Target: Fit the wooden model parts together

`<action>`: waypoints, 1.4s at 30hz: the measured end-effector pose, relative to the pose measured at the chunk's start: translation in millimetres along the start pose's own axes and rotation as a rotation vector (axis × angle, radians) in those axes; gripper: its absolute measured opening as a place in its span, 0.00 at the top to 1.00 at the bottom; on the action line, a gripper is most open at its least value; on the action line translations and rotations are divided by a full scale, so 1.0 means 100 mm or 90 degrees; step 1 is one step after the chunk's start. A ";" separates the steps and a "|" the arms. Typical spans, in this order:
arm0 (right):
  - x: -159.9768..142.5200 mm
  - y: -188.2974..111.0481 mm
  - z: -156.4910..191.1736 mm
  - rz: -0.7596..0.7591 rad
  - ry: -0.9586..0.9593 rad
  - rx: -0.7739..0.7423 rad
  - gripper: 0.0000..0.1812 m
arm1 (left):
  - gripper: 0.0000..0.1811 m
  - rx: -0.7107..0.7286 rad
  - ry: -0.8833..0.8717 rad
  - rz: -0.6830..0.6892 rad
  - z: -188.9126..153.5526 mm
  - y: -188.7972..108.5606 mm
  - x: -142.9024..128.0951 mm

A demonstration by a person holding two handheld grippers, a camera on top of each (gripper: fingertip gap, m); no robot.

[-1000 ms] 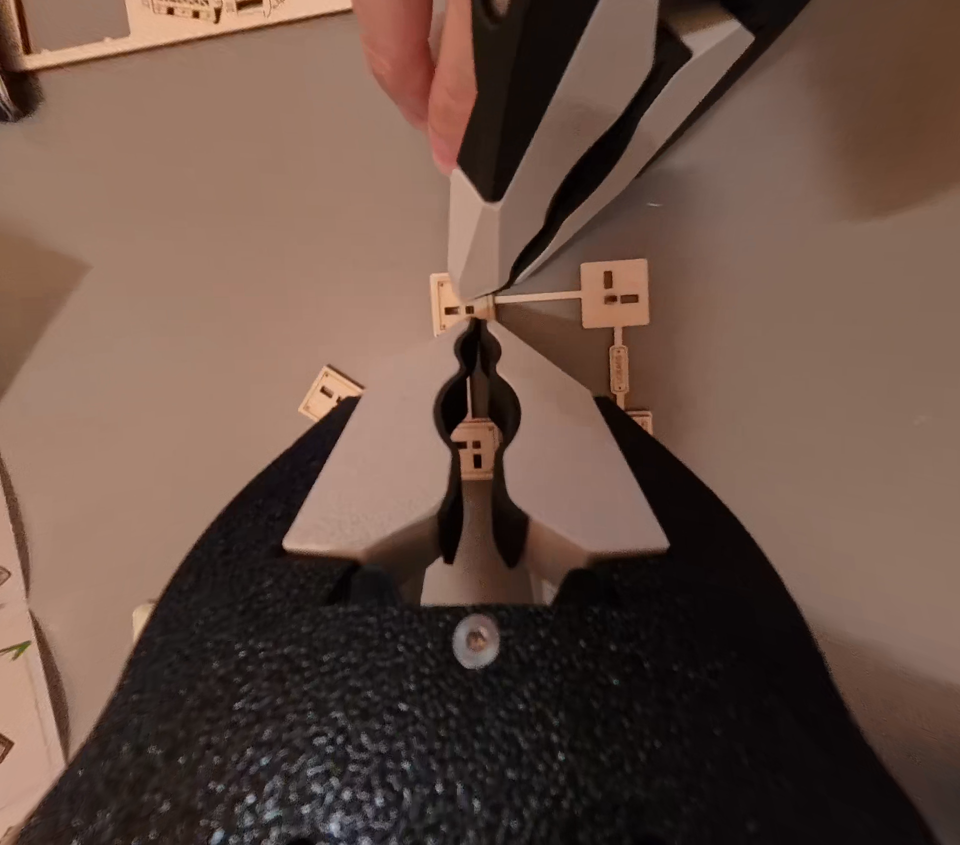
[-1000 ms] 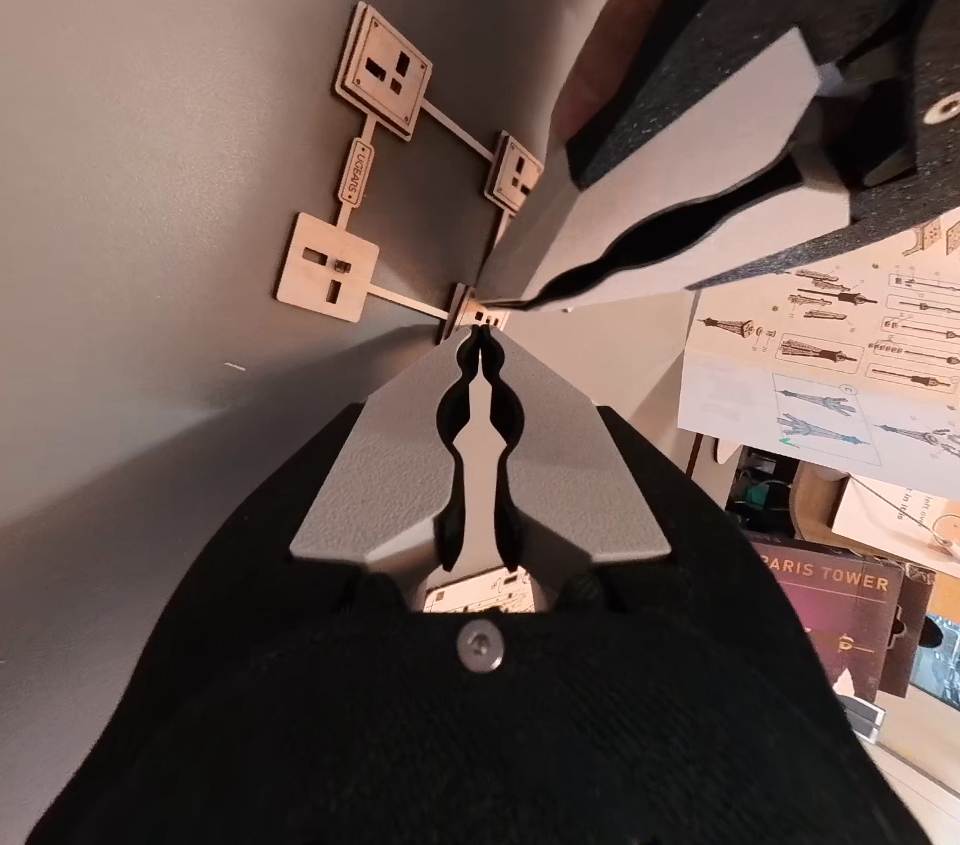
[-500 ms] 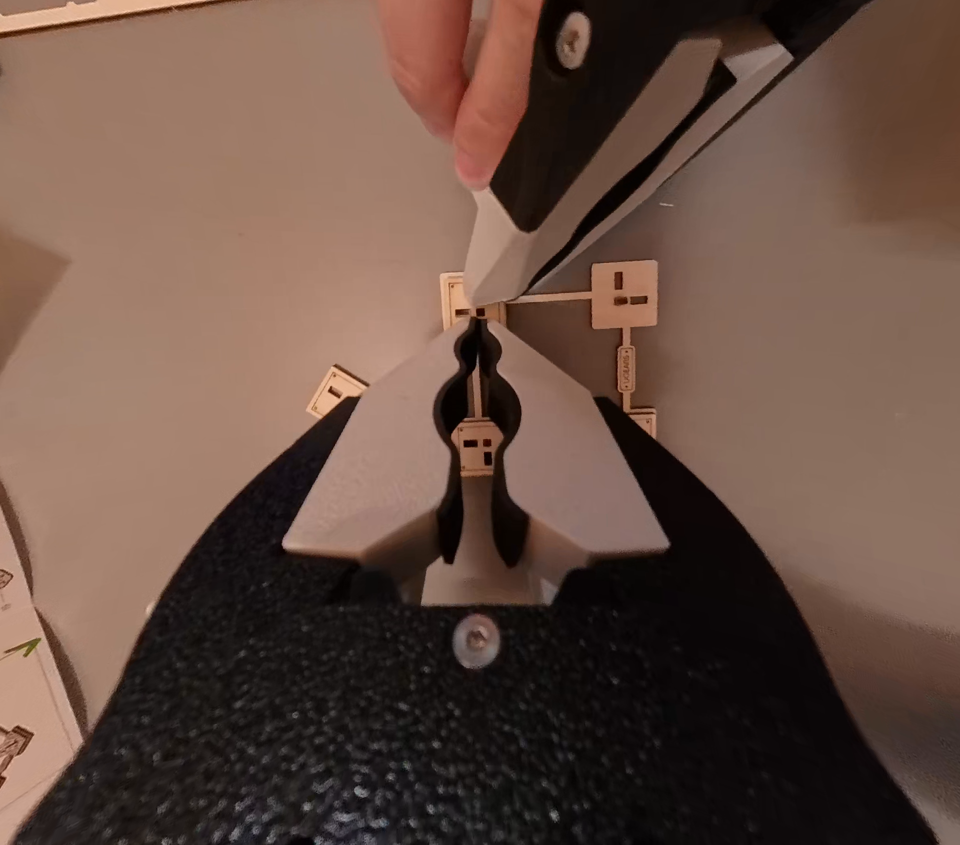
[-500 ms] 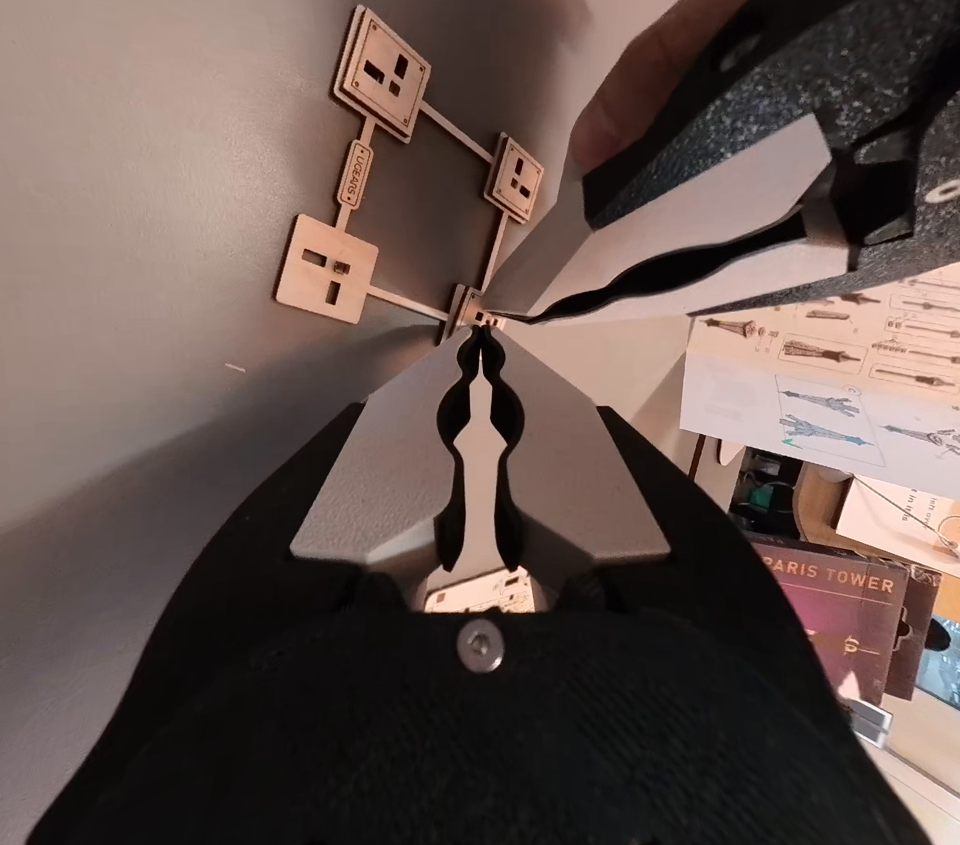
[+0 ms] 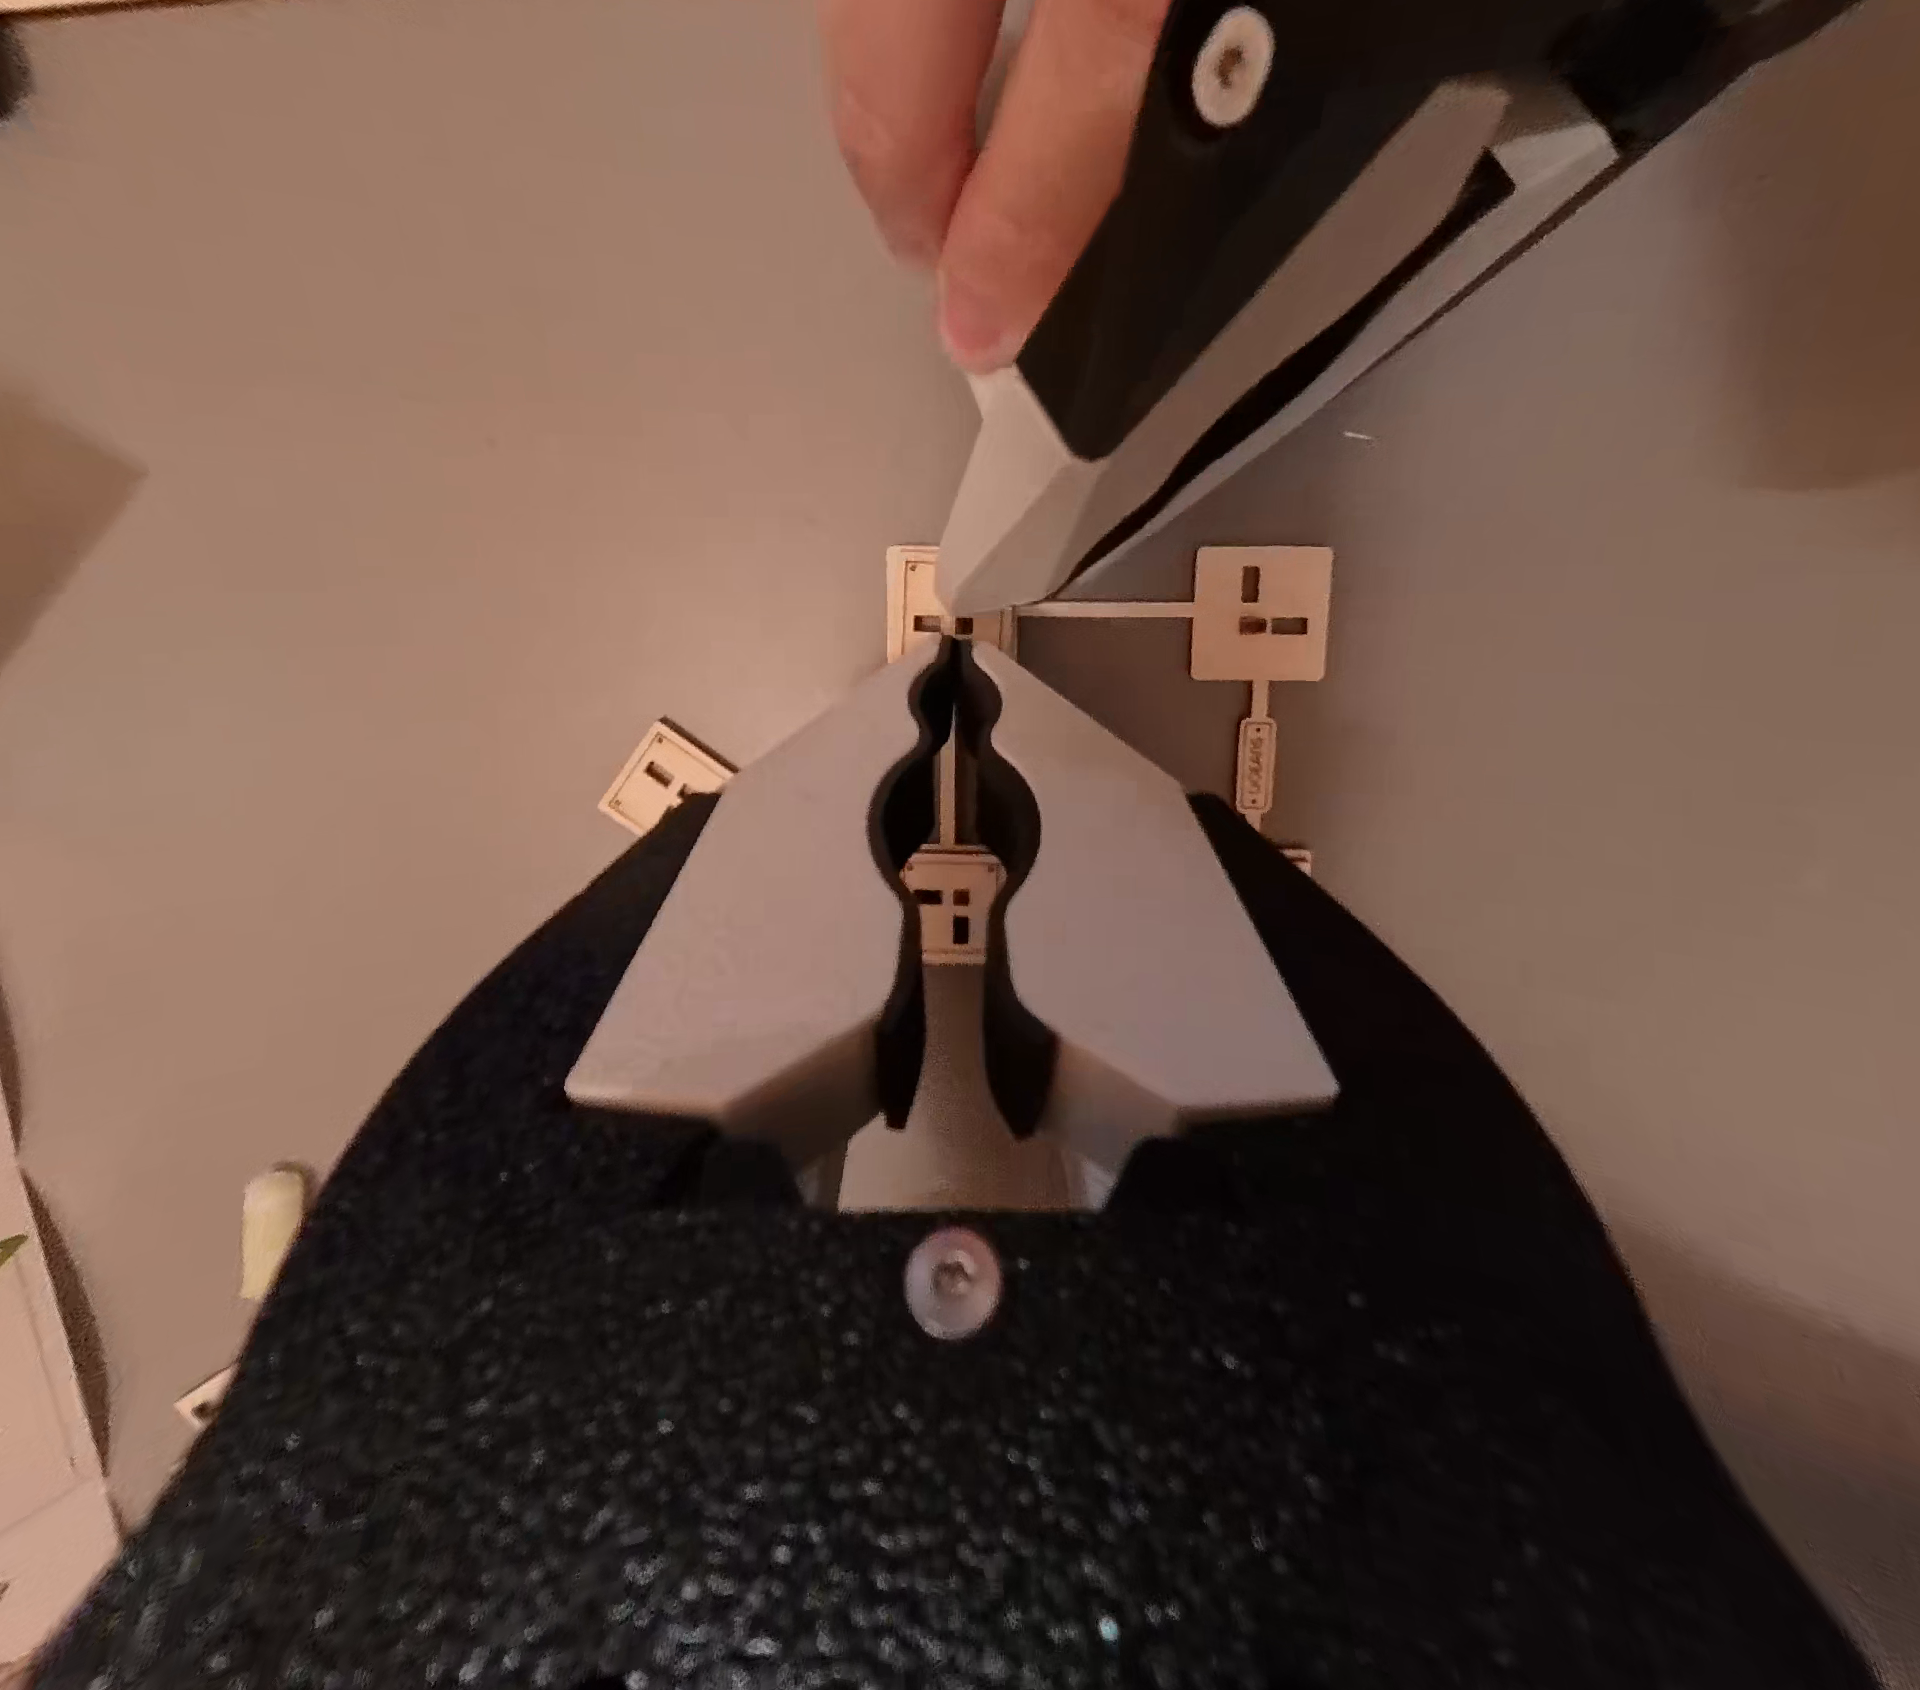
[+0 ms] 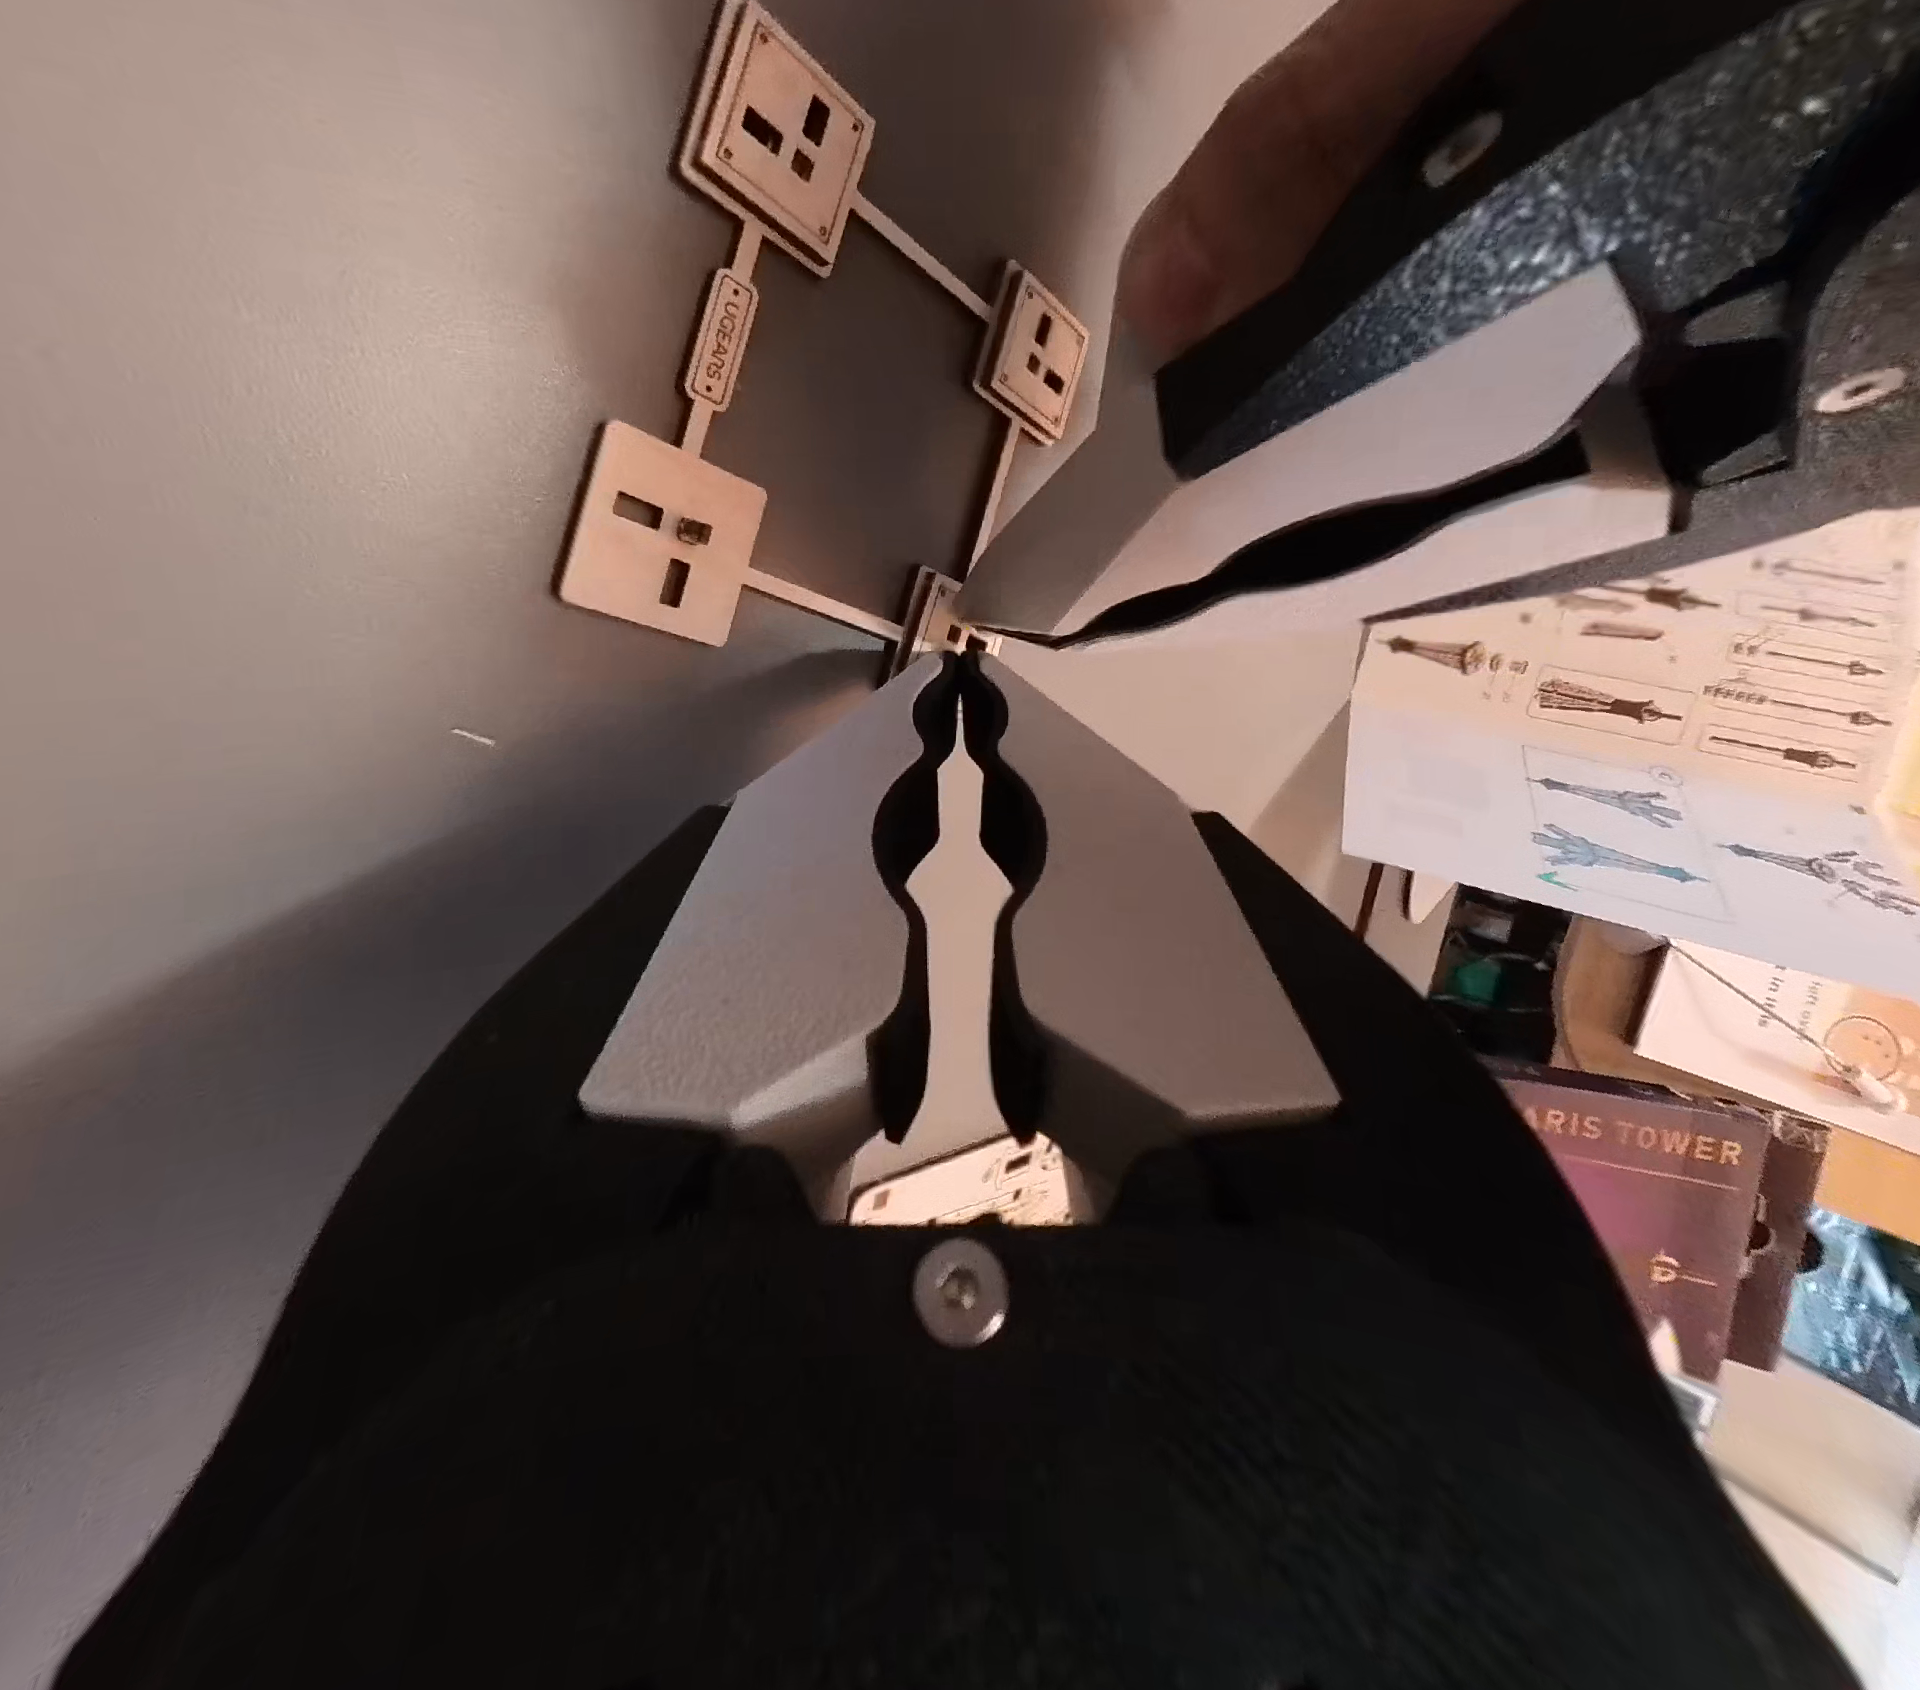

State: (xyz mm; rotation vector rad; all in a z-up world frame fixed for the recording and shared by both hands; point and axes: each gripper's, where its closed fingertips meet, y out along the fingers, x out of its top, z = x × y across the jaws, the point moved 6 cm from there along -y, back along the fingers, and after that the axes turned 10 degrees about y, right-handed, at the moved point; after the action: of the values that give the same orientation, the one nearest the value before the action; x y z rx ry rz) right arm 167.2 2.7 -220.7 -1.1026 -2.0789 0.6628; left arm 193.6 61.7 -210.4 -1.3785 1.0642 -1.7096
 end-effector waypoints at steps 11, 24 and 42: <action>-0.21 -0.11 -0.08 -0.067 0.110 0.019 1.00 | 0.99 0.113 -0.107 -0.072 -0.01 -0.17 -0.23; -0.19 -0.07 -0.25 -0.189 0.370 0.206 0.80 | 0.87 0.057 -0.046 -0.141 -0.03 0.06 -0.12; -0.28 0.07 -0.19 -0.204 0.467 0.340 0.88 | 0.88 0.047 -0.021 -0.173 -0.03 0.08 -0.14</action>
State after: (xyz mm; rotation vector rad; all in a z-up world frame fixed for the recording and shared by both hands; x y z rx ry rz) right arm 196.5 -15.8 -223.0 -0.5596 -1.2937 0.5042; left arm 193.7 70.8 -223.4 -1.5534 0.8152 -1.8909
